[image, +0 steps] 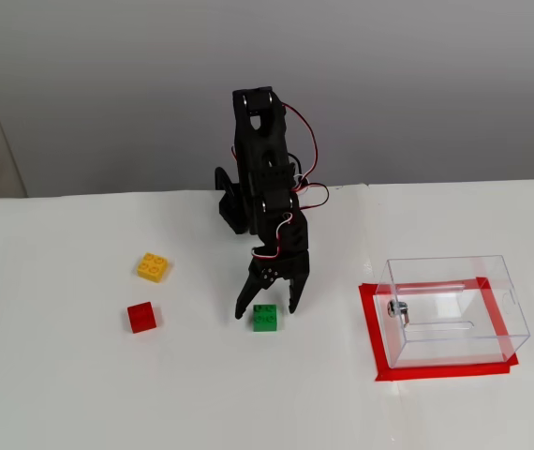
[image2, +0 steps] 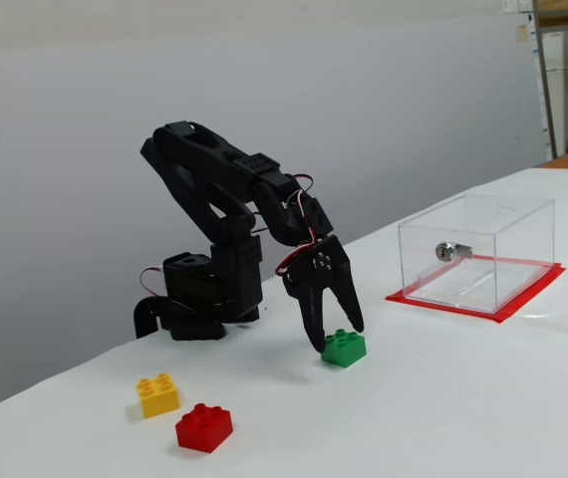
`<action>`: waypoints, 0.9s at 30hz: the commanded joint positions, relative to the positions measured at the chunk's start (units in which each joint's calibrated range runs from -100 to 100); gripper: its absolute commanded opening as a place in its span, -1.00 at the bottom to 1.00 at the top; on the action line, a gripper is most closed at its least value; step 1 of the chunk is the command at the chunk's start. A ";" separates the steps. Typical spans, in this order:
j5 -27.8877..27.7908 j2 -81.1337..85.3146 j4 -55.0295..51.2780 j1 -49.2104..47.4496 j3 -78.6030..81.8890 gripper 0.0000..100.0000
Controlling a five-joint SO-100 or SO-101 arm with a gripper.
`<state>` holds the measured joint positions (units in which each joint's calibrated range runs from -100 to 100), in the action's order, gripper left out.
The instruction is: Pick the green lego brick and place it into the transparent box
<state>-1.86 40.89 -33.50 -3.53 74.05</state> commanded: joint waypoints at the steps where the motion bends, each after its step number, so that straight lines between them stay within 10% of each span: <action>1: 0.13 -0.12 0.69 0.16 0.00 -0.18; 27: 0.08 -6.48 -0.52 0.61 -4.16 -0.20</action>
<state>-1.86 34.55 -33.85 -3.53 72.29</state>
